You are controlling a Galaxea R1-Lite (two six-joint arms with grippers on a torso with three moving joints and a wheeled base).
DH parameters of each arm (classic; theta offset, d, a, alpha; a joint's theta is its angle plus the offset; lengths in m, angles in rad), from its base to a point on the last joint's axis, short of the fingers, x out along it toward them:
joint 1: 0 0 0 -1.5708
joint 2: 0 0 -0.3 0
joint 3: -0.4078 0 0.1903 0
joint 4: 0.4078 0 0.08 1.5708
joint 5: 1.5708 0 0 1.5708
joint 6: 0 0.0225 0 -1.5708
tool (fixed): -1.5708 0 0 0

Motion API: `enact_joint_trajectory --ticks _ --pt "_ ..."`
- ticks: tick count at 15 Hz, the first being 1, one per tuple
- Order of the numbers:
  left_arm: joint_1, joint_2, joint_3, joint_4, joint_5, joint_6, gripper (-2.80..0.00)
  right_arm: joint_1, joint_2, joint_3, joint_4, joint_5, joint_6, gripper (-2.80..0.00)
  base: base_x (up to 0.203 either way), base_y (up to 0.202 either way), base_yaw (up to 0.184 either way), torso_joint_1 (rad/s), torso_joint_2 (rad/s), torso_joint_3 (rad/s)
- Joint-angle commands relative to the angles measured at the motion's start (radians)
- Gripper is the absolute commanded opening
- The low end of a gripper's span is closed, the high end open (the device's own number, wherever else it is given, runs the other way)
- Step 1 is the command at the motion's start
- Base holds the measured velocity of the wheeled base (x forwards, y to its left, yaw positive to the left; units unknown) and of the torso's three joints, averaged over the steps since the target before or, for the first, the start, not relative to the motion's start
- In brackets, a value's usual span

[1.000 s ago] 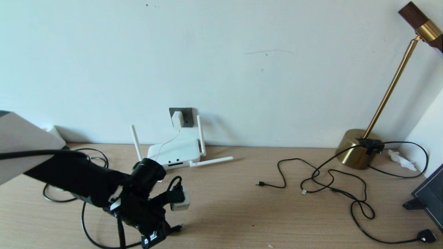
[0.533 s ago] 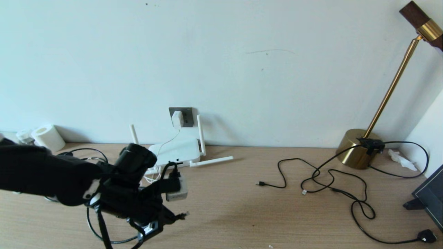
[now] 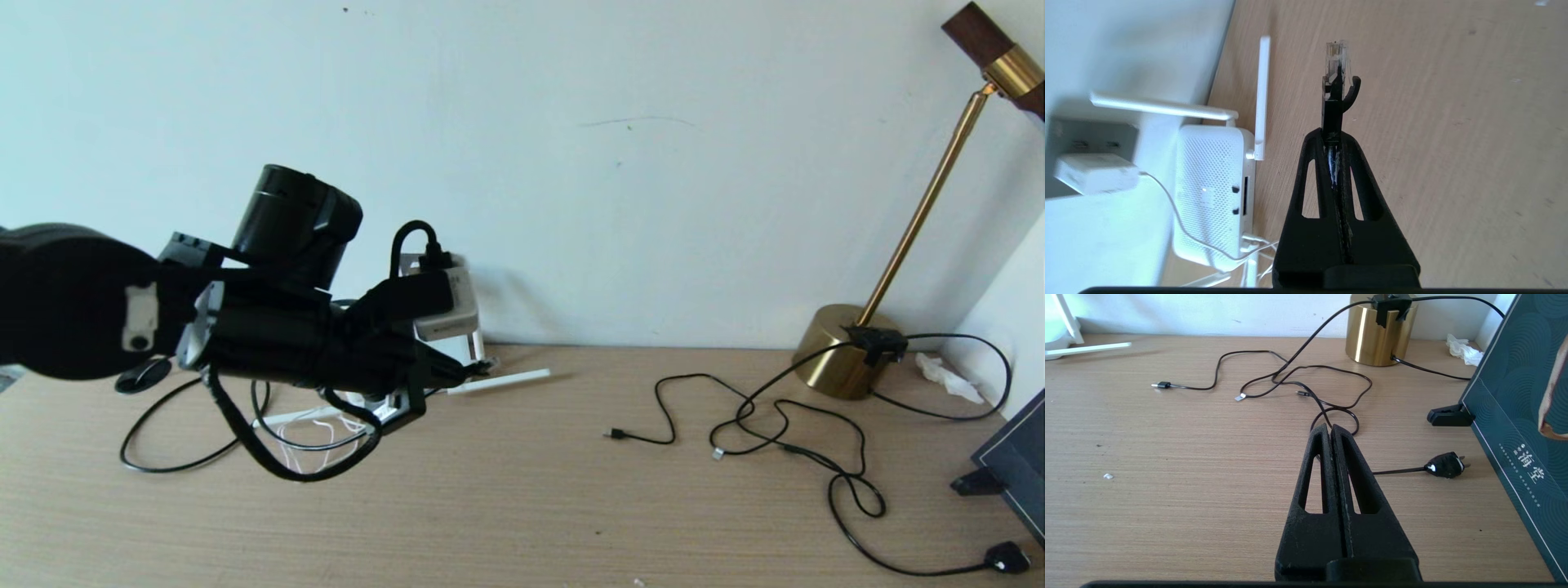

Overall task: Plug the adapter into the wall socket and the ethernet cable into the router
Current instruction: Hand it to the other hand

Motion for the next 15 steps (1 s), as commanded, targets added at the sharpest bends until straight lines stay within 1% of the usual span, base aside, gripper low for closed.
enact_joint_trajectory --ticks 1,3,4,5,6,7,8,9,10,11,13,14,15 --pt "-0.049 -0.050 -0.038 0.047 0.035 0.021 -2.80 0.000 0.002 0.000 -0.001 0.000 -0.001 -2.80 0.000 0.000 0.000 0.000 0.00 0.000" --pt "-0.072 -0.085 -0.007 0.041 0.046 0.034 -2.80 0.000 0.001 0.000 -0.001 -0.001 0.007 -2.80 0.000 0.000 0.000 0.000 0.00 0.000" --pt "-0.080 -0.095 0.002 0.036 0.062 0.037 -2.80 0.000 0.001 -0.011 -0.007 -0.001 0.012 -2.80 0.000 0.000 0.000 0.000 0.00 0.000" --pt "-0.089 -0.118 0.019 0.019 0.092 0.054 -2.80 0.001 0.004 -0.058 -0.011 0.004 0.018 -2.80 0.000 0.000 0.000 0.000 0.00 0.000" --pt "-0.096 -0.139 0.040 -0.017 0.109 0.090 -2.80 0.001 0.026 -0.140 0.000 0.022 0.037 -2.80 0.000 0.000 0.000 0.000 0.00 0.000" --pt "-0.097 -0.142 0.046 -0.049 0.112 0.114 -2.80 0.001 0.081 -0.217 0.027 0.057 0.071 -2.80 0.000 0.000 0.000 0.000 0.00 0.000" --pt "-0.102 -0.139 0.040 -0.061 0.112 0.122 -2.80 0.002 0.165 -0.292 0.057 0.112 0.123 -2.80 0.000 0.000 0.000 0.000 0.00 0.000" --pt "-0.118 -0.138 0.027 -0.068 0.114 0.128 -2.80 0.003 0.275 -0.379 0.089 0.214 0.214 -2.80 0.000 0.000 0.000 0.000 0.00 0.000" --pt "-0.129 -0.132 0.006 -0.069 0.116 0.131 -2.80 0.003 0.376 -0.445 0.110 0.337 0.313 -2.80 0.000 0.000 0.000 0.000 0.00 0.000" --pt "-0.147 -0.122 -0.009 -0.070 0.117 0.133 -2.80 0.003 0.489 -0.503 0.127 0.484 0.409 -2.80 0.000 0.000 0.000 0.000 0.00 0.000" --pt "-0.184 -0.124 -0.005 -0.083 0.131 0.135 -2.80 0.004 0.657 -0.582 0.145 0.746 0.525 -2.80 0.000 0.000 0.000 0.000 0.00 0.000" --pt "-0.186 -0.124 0.007 -0.104 0.136 0.135 -2.80 0.004 0.737 -0.611 0.144 0.863 0.563 -2.80 0.000 0.000 0.000 0.000 0.00 0.000" --pt "-0.188 -0.126 0.019 -0.125 0.135 0.135 -2.80 0.005 0.801 -0.630 0.135 0.934 0.584 -2.80 0.000 0.000 0.000 0.000 0.00 0.000"
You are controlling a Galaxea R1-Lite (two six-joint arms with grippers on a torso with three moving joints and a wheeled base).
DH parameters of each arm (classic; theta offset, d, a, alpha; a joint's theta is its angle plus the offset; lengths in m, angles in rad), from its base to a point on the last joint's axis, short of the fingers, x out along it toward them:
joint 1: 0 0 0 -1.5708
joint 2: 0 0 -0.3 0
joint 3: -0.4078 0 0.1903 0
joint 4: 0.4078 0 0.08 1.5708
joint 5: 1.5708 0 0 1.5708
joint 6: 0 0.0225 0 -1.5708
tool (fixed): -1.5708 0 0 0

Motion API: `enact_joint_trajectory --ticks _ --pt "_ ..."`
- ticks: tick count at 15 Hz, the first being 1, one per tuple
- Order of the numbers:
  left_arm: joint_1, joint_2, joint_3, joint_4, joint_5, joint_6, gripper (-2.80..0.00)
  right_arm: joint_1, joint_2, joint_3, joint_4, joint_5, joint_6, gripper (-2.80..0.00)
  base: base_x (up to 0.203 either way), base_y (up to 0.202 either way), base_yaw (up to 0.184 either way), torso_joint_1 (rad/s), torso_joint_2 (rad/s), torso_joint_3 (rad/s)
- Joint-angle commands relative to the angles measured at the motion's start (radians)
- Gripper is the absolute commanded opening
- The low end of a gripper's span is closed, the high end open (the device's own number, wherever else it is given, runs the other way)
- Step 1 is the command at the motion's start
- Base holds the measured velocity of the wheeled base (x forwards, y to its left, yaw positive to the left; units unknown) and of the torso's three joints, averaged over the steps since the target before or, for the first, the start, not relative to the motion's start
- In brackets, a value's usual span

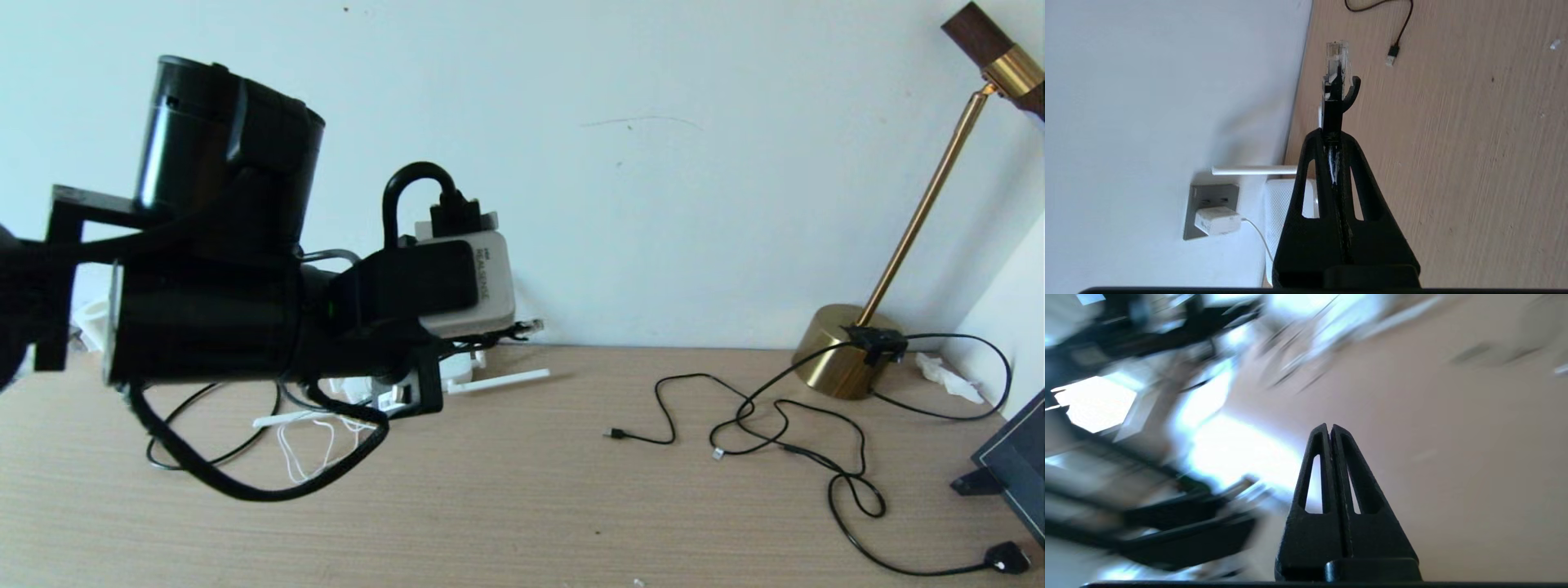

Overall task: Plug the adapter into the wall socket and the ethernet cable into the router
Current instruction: Hand it to the other hand

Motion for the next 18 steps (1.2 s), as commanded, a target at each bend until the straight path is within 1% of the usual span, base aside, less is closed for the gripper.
enact_joint_trajectory --ticks 1,3,5,6,8,9,11,12,13,14,15,16,18 --pt "-0.022 0.000 0.021 -0.033 -0.001 0.005 -2.80 0.002 0.210 -0.037 -0.020 0.157 0.024 -2.80 0.000 0.000 0.000 0.000 0.00 0.000" --pt "-0.054 0.015 0.020 -0.053 -0.001 0.005 -2.80 0.015 0.339 -0.056 -0.112 0.192 0.038 -2.80 0.000 0.000 0.000 0.000 0.00 0.000" --pt "-0.085 0.019 0.021 -0.064 0.005 0.005 -2.80 0.059 0.440 -0.067 -0.235 0.202 0.044 -2.80 0.000 0.000 0.000 0.000 0.00 0.000" --pt "-0.096 0.026 0.020 -0.069 0.005 0.005 -2.80 0.093 0.475 -0.075 -0.272 0.203 0.046 0.00 0.000 0.000 0.000 0.000 0.00 0.000" --pt "-0.121 0.040 0.019 -0.077 0.007 0.004 -2.80 0.183 0.530 -0.095 -0.315 0.201 0.044 0.00 0.000 0.000 0.000 0.000 0.00 0.000" --pt "-0.129 0.047 0.019 -0.094 0.007 0.004 -2.80 0.205 0.559 -0.098 -0.353 0.196 0.039 0.00 0.000 0.000 0.000 0.000 0.00 0.000" --pt "-0.162 0.062 0.021 -0.104 0.005 0.004 -2.80 0.225 0.625 -0.094 -0.474 0.170 0.038 0.00 0.000 0.000 0.000 0.000 0.00 0.000" --pt "-0.177 0.074 0.019 -0.105 0.005 0.003 -2.80 0.233 0.655 -0.094 -0.517 0.141 0.039 0.00 0.000 0.000 0.000 0.000 0.00 0.000" --pt "-0.191 0.095 0.018 -0.106 0.005 0.002 -2.80 0.254 0.685 -0.097 -0.542 0.079 0.036 0.00 0.000 0.000 0.000 0.000 0.00 0.000" --pt "-0.207 0.109 0.017 -0.110 0.005 0.002 -2.80 0.290 0.698 -0.099 -0.554 0.020 0.031 0.00 0.000 0.000 0.000 0.000 0.00 0.000" --pt "-0.219 0.120 0.016 -0.112 0.005 0.002 -2.80 0.319 0.702 -0.099 -0.558 -0.008 0.029 0.00 0.000 0.000 0.000 0.000 0.00 0.000" --pt "-0.228 0.132 0.013 -0.113 0.007 0.002 -2.80 0.332 0.702 -0.103 -0.560 -0.017 0.027 0.00 0.000 0.000 0.000 0.000 0.00 0.000" --pt "-0.239 0.153 0.004 -0.113 0.011 0.004 -2.80 0.334 0.705 -0.103 -0.559 -0.016 -0.009 0.00 0.000 0.000 0.000 0.000 0.00 0.000"
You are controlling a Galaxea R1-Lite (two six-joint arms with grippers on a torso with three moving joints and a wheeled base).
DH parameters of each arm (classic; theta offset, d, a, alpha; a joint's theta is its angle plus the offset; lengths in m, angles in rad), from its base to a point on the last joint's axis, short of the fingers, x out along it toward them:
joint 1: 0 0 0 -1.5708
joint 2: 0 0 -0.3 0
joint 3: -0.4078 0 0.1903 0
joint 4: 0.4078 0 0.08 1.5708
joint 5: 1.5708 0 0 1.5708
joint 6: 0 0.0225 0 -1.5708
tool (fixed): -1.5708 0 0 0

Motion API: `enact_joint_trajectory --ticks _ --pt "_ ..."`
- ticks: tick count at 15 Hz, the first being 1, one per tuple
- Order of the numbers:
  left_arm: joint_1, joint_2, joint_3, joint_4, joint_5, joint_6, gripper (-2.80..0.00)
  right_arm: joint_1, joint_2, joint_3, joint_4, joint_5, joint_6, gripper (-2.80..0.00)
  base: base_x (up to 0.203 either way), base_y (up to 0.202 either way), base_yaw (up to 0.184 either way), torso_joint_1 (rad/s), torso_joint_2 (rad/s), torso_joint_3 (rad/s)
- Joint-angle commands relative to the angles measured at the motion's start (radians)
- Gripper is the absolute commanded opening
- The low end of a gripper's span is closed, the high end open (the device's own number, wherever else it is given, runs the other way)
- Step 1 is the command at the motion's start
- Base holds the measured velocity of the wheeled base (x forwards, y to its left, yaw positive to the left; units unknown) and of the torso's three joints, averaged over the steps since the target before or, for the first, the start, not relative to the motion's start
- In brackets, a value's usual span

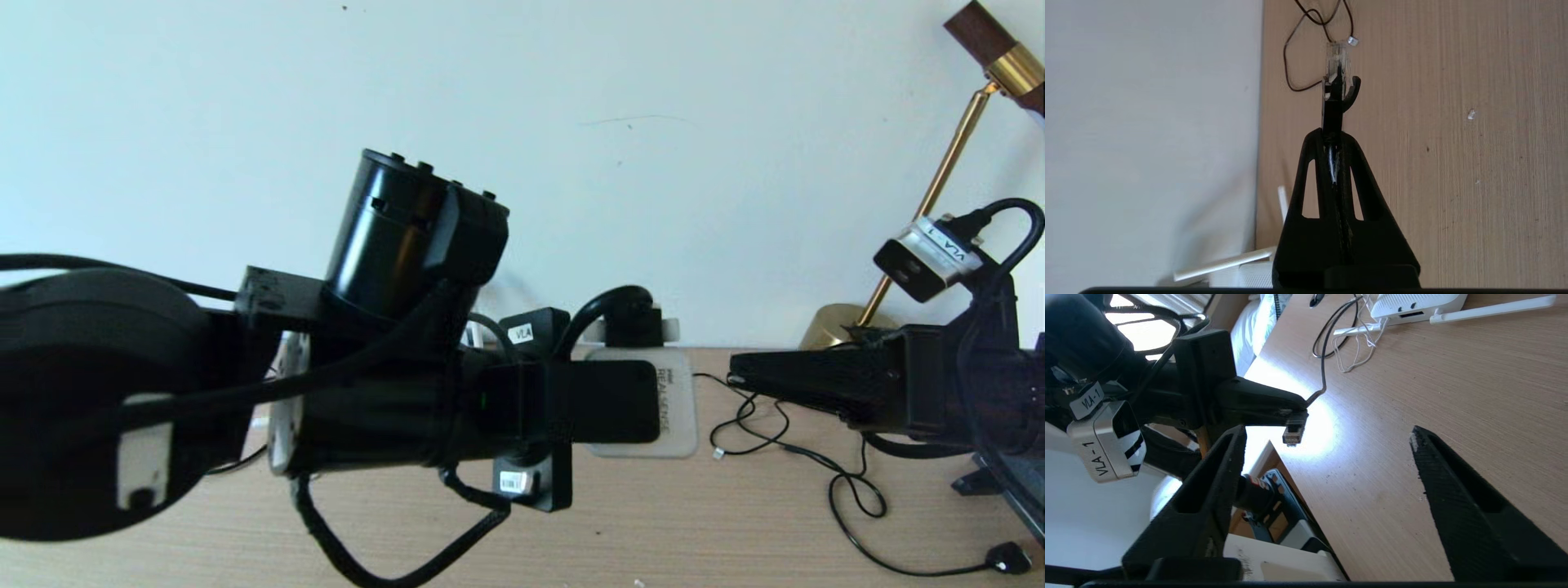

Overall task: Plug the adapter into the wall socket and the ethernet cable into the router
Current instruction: Hand it to the other hand

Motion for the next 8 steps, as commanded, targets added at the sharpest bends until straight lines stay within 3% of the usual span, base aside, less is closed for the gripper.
enact_joint_trajectory --ticks 1,8 --pt "-0.011 0.038 -0.014 0.000 0.001 0.006 -2.80 0.005 0.015 0.000 -0.001 0.004 -0.007 0.00 0.000 0.000 0.000 0.000 0.00 0.000" --pt "-0.033 0.099 -0.063 -0.020 0.002 0.007 -2.80 0.012 -0.007 0.052 -0.002 0.001 -0.061 0.00 0.000 0.000 0.000 0.000 0.00 0.000"
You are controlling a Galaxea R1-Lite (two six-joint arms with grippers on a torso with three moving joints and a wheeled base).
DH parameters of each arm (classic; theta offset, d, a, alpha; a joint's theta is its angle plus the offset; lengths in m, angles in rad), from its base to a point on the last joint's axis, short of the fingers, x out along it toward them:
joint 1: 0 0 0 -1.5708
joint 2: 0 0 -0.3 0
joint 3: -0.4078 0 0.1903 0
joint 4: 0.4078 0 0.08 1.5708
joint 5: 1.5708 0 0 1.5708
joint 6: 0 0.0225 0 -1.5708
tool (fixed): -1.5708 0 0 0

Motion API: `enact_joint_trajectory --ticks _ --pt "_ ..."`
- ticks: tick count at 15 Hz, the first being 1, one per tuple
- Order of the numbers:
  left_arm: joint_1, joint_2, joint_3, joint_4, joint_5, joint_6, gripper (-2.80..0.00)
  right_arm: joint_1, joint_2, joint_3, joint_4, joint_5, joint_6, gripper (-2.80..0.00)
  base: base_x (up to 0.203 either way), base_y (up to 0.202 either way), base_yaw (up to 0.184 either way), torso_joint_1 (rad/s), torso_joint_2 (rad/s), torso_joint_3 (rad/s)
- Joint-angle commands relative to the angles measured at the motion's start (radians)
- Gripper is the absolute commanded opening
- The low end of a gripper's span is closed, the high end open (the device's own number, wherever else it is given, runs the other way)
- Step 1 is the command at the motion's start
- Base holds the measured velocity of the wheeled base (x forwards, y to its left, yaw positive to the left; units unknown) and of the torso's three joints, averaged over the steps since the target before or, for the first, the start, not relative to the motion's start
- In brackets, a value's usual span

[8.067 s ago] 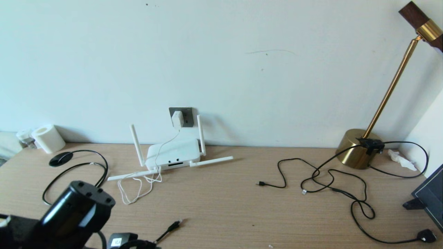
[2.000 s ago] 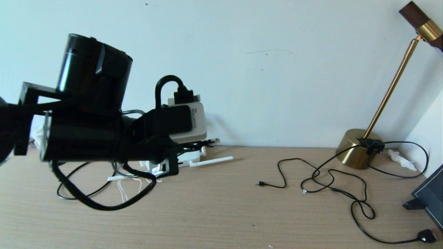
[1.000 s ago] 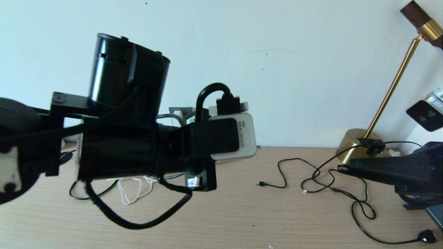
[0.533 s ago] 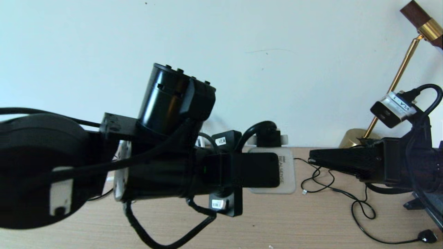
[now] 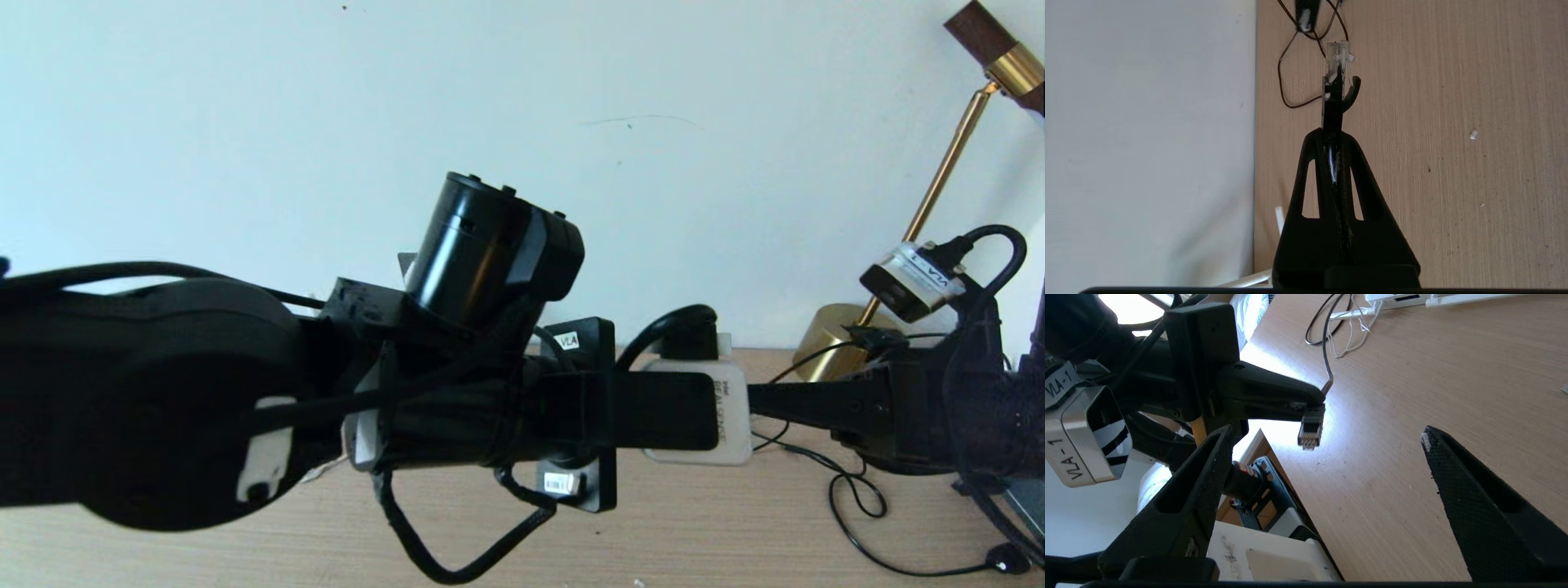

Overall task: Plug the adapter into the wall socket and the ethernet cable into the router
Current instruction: Hand it to the other hand

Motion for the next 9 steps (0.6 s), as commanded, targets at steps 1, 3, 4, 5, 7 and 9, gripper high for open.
enact_joint_trajectory --ticks 1,3,4,5,7,9 --pt "0.000 0.016 -0.002 -0.002 0.000 0.004 -2.80 0.001 -0.015 0.017 -0.004 0.004 0.003 0.00 0.000 0.000 0.000 0.000 0.00 0.000" --pt "-0.002 0.016 -0.002 -0.002 0.000 0.005 -2.80 0.002 -0.015 0.021 -0.004 0.004 0.001 0.00 0.000 0.000 0.000 0.000 0.00 0.000" --pt "-0.001 0.016 -0.002 -0.002 -0.001 0.004 -2.80 0.011 -0.015 0.021 -0.004 0.003 0.003 0.00 0.000 0.000 0.000 0.000 0.00 0.000" --pt "-0.002 0.016 -0.003 -0.002 0.000 0.004 -2.80 0.015 -0.015 0.021 -0.004 -0.003 0.001 0.00 0.000 0.000 0.000 0.000 0.00 0.000" --pt "-0.006 0.017 -0.012 -0.002 -0.002 0.004 -2.80 0.043 -0.008 0.021 -0.004 -0.020 0.002 0.00 0.000 0.000 0.000 0.000 0.00 0.000" --pt "-0.008 0.017 -0.014 -0.002 0.000 0.004 -2.80 0.083 0.000 0.021 -0.004 -0.054 0.002 0.00 0.000 0.000 0.000 0.000 0.00 0.000"
